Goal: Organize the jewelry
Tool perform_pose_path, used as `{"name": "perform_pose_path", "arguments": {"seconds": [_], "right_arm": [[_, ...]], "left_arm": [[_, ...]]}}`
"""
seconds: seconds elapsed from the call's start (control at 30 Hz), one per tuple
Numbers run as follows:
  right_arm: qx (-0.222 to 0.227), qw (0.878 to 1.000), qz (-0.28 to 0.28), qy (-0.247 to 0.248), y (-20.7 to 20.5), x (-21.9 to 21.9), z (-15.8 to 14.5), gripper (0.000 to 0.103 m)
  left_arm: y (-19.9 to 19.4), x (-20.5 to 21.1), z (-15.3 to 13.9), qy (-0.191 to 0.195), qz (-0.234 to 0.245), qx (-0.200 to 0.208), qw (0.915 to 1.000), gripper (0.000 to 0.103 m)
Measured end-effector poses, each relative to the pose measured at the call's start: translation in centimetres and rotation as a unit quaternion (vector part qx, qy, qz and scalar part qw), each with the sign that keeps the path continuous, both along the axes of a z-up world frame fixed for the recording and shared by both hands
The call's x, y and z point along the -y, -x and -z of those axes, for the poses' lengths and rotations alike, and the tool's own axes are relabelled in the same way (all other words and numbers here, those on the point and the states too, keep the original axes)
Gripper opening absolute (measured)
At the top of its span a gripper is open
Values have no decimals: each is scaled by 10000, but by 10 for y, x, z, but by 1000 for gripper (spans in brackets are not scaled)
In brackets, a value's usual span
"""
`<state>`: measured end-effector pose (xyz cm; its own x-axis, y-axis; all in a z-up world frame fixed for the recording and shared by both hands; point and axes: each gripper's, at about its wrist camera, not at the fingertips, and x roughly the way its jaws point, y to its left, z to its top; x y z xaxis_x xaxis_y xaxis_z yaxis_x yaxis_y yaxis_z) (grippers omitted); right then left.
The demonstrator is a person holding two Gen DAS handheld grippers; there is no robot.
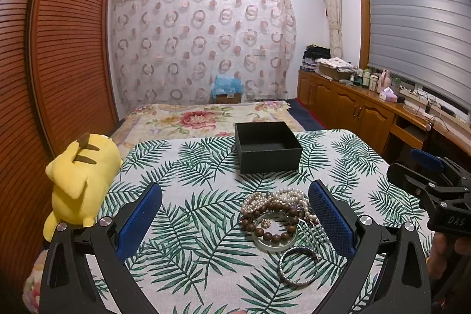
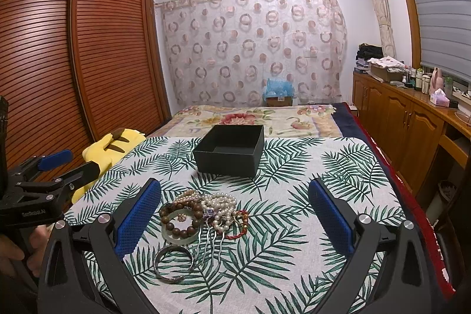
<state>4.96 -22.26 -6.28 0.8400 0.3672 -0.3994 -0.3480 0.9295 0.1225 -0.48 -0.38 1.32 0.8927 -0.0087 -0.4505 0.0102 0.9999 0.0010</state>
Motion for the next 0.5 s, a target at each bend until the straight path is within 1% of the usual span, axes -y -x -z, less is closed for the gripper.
{"name": "perform_pose_path", "arguments": {"seconds": [0.5], "right_arm": [[-13, 10000, -30, -25, 2, 0, 1, 101]], "left_arm": [[0, 0, 1, 5, 2, 3, 10000, 97]]}}
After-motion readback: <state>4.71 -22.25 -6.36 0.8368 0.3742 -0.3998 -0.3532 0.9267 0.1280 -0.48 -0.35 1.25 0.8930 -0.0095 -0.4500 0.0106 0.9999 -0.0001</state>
